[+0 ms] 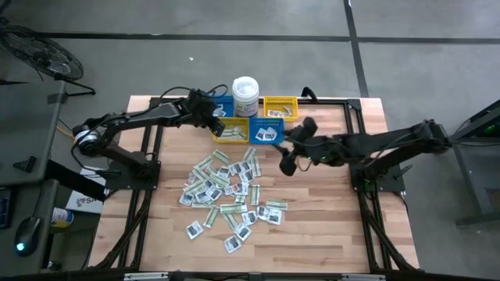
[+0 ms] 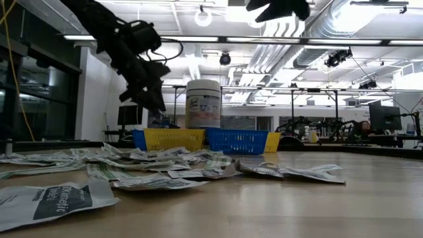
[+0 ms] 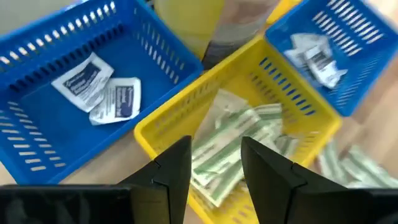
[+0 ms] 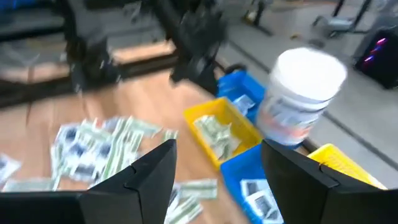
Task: Pick & Place First Aid Supplies
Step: Put the green bandage pad into the left yellow bin
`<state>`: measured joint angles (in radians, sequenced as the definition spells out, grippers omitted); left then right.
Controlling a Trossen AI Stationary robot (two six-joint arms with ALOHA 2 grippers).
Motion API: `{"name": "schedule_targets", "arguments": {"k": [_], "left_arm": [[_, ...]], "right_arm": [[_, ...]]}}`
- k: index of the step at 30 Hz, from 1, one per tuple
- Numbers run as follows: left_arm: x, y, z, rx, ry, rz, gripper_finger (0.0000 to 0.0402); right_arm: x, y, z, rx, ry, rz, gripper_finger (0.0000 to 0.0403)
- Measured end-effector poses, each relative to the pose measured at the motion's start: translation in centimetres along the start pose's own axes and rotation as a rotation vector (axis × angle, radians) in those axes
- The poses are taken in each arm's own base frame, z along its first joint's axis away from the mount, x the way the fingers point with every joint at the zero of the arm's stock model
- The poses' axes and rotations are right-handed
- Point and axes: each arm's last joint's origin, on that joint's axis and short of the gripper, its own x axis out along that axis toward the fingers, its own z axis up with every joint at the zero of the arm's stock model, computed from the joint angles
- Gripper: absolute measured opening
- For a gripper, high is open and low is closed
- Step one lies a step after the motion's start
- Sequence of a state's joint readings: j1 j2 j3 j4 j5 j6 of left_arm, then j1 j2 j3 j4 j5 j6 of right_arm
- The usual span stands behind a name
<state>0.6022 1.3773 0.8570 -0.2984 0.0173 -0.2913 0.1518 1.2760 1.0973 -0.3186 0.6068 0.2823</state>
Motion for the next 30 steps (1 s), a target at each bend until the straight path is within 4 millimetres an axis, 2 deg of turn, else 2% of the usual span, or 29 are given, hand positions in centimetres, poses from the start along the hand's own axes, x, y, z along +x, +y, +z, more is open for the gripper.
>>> {"name": "schedule_targets", "arguments": {"k": [10, 15, 23, 30], "left_arm": [[-4.1, -0.6, 0.0, -0.063, -0.011, -0.167, 0.0140], [-5.7, -1.8, -0.5, -0.033, -0.016, -0.208, 0.0140], [-6.3, -5.0, -1.9, 0.046, 0.008, -0.263, 0.0140], [-6.7, -7.2, -3.3, 0.073, 0.036, -0.262, 0.0140]], "right_arm": [[6.1, 2.0, -4.1, -0.280, 0.232, 0.137, 0.0223], [9.1, 2.5, -6.7, -0.393, 0.348, 0.207, 0.0222], [12.6, 2.8, -10.2, -0.452, 0.495, 0.349, 0.0222], [14.7, 2.3, -11.4, -0.407, 0.514, 0.397, 0.0220]]}}
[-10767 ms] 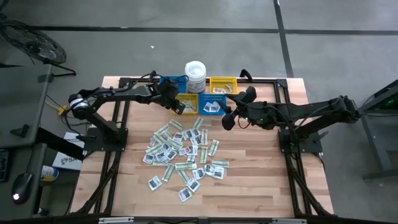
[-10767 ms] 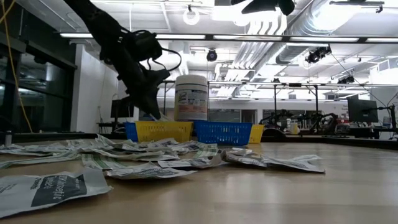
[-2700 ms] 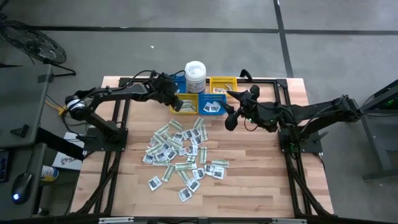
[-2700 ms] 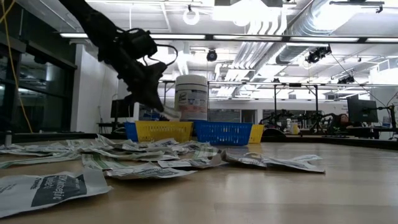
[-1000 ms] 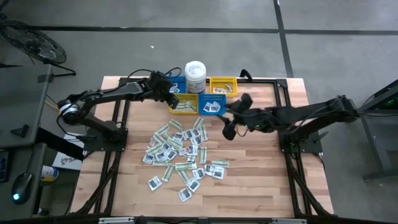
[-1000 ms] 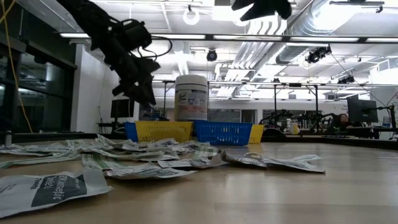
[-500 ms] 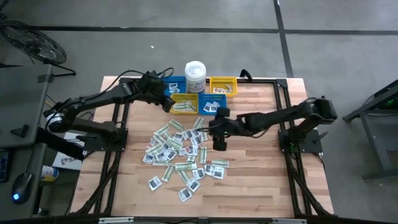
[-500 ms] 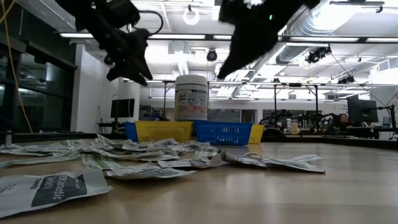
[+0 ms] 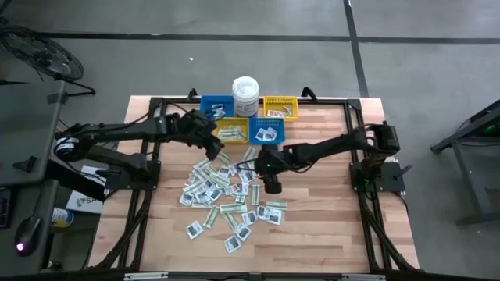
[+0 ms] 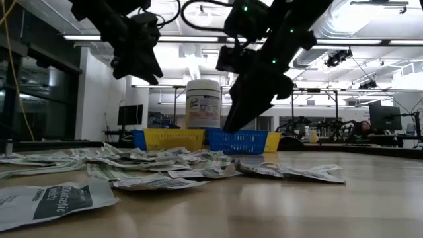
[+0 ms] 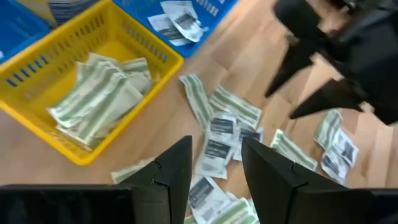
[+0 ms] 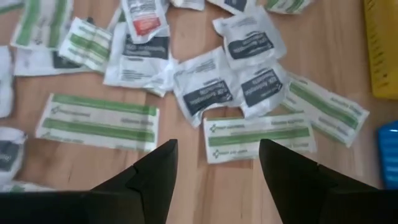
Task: Pick & Place First Aid Supplies
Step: Put the green bandage pad into the left yellow bin
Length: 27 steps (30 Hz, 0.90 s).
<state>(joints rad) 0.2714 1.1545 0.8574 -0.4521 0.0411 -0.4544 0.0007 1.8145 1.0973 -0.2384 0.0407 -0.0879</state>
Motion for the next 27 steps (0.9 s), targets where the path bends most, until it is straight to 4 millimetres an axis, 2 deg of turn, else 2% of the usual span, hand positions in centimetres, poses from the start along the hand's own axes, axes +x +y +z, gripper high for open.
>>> {"name": "schedule_targets", "arguments": {"k": [10, 18, 27], "left_arm": [[0.0, -1.8, -1.0, 0.037, -0.004, 0.008, 0.0140], [0.0, -1.8, -1.0, 0.020, -0.007, 0.015, 0.0140], [0.0, -1.7, -1.0, 0.021, -0.007, 0.018, 0.0140]], "right_arm": [[1.8, -1.8, -0.6, 0.042, 0.007, 0.029, 0.0214], [3.7, -2.0, -1.6, 0.054, 0.052, 0.052, 0.0209], [4.0, -1.9, -1.8, 0.055, 0.061, 0.062, 0.0208]]}}
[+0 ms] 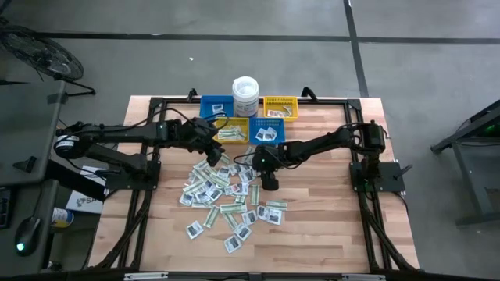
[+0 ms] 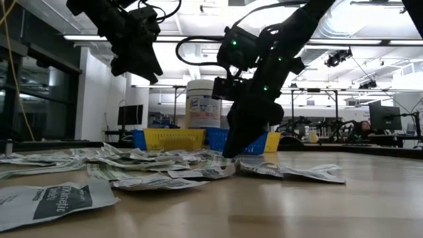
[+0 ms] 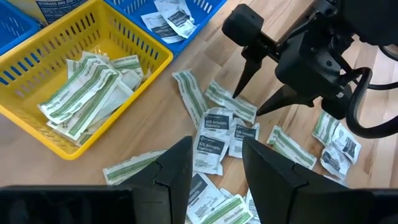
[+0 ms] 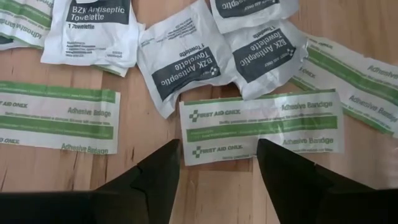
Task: Pick & Place First Aid Supplies
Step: Put the green bandage pad into the left yellow bin
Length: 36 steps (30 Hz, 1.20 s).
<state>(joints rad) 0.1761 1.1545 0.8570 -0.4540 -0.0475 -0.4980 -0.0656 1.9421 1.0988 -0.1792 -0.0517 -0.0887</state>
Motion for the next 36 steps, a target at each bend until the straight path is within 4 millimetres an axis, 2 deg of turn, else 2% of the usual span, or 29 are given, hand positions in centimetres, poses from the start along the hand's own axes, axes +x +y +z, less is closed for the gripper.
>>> {"name": "schedule_targets", "arguments": {"k": [7, 15, 23, 29, 36], "left_arm": [[0.0, 0.0, 0.0, 0.003, -0.003, 0.009, 0.0140], [0.0, 0.1, -0.1, 0.004, 0.005, 0.015, 0.0140], [0.0, 0.1, -0.2, 0.004, 0.014, 0.020, 0.0140], [0.0, 0.1, -0.2, 0.004, 0.013, 0.020, 0.0140], [0.0, 0.1, -0.1, 0.002, 0.003, 0.014, 0.0140]], "right_arm": [[0.0, 0.0, -0.1, 0.002, 0.009, 0.010, 0.0176], [0.0, 0.1, -0.2, 0.006, 0.020, 0.013, 0.0096], [0.0, 0.1, -0.2, 0.130, 0.022, 0.008, 0.0007], [-0.2, 0.7, -0.2, 0.193, 0.028, 0.014, 0.0001], [-2.5, 1.8, 0.7, 0.195, -0.013, -0.002, 0.0001]]}}
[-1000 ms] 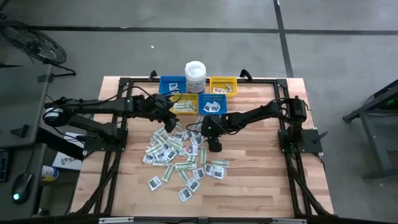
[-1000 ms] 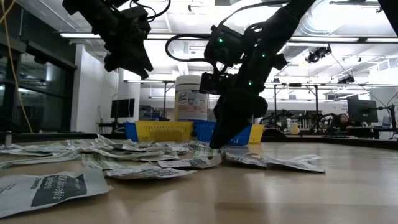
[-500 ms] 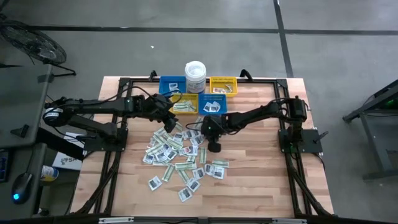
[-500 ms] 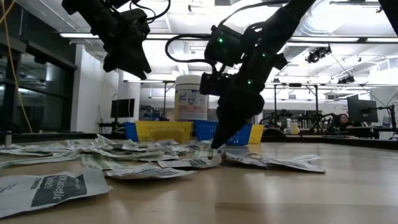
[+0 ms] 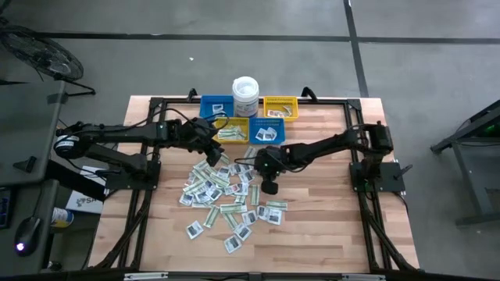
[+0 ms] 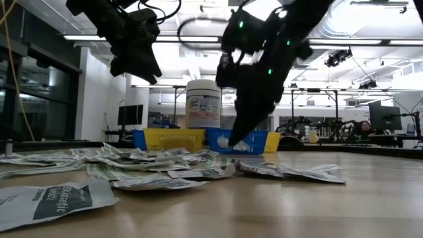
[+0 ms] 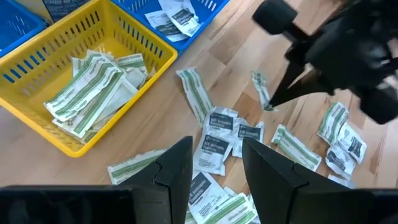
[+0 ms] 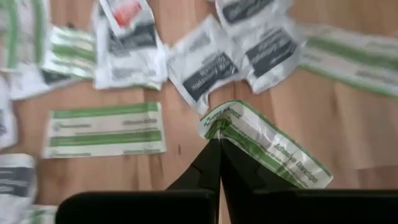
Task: Pick & Place First Aid Supplies
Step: Put the green bandage pad into the left yellow bin
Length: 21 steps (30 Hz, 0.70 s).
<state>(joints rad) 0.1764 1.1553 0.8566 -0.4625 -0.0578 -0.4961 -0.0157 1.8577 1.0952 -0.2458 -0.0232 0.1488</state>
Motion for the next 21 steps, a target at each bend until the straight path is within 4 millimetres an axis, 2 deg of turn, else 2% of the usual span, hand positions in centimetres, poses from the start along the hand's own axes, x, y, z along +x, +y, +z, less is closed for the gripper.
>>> {"name": "schedule_targets", "arguments": {"k": [7, 16, 21], "left_arm": [[0.0, -0.3, 0.5, -0.010, -0.055, -0.034, 0.0140], [-0.4, -1.3, 2.2, -0.021, -0.222, -0.156, 0.0140], [-0.3, -1.6, 2.7, -0.054, -0.262, -0.189, 0.0140]], "right_arm": [[-3.8, 1.4, 1.3, -0.019, -0.131, -0.061, 0.0000], [-8.6, 2.4, 2.9, -0.048, -0.362, -0.243, 0.0000], [-10.0, 2.9, 3.6, -0.119, -0.451, -0.291, 0.0000]]}}
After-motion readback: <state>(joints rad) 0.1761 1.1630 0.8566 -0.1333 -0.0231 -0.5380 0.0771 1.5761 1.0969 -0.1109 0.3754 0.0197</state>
